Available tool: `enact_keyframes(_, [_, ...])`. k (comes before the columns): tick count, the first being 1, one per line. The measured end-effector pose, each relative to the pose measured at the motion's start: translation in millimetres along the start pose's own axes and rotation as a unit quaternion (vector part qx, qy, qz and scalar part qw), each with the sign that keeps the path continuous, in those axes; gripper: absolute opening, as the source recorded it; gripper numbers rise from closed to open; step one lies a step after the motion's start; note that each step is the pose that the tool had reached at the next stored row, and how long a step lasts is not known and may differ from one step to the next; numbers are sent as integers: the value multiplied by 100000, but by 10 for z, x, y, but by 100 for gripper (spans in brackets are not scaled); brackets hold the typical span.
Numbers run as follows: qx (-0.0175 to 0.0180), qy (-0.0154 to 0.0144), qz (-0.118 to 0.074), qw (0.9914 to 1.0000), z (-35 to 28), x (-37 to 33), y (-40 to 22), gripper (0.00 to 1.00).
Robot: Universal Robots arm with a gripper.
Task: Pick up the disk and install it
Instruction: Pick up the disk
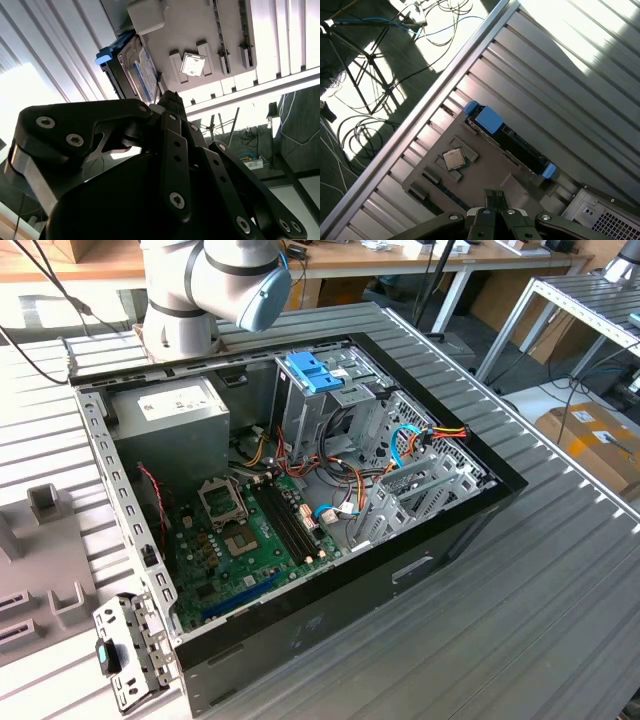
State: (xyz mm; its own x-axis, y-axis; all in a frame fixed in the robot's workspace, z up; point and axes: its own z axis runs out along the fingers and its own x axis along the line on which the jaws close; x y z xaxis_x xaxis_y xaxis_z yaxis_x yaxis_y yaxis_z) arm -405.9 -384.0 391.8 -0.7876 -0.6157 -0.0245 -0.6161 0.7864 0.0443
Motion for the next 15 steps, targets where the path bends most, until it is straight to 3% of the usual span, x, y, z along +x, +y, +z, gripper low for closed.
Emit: enact_keyframes(15, [-83,148,-3313,99945,0,0,0,11])
